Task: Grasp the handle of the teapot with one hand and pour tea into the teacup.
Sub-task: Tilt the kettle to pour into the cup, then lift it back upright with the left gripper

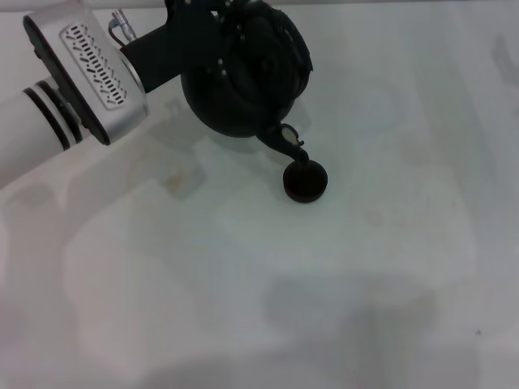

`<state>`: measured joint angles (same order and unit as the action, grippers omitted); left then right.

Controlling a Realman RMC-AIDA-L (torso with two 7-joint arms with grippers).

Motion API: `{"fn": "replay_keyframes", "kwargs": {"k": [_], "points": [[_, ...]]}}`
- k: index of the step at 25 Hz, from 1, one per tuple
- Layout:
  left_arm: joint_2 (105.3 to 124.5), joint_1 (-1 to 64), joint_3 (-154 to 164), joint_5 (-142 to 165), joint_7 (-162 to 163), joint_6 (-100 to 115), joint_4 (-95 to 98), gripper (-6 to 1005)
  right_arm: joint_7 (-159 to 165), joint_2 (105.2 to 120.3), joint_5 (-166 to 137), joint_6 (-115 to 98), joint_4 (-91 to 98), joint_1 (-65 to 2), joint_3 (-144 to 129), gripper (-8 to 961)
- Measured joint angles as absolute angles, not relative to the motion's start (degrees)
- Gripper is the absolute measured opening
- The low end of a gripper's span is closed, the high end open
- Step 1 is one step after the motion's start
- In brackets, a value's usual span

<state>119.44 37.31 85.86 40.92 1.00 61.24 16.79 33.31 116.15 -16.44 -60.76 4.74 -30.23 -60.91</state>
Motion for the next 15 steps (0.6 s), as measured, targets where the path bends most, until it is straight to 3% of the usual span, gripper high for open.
{"fn": "replay_keyframes", "kwargs": {"k": [15], "points": [[119.54, 37.0, 85.95, 39.45, 3.08, 62.05, 16.78, 98, 33.25, 116.1, -16.43, -60.71, 4.74, -29.9, -60.91, 824]]}}
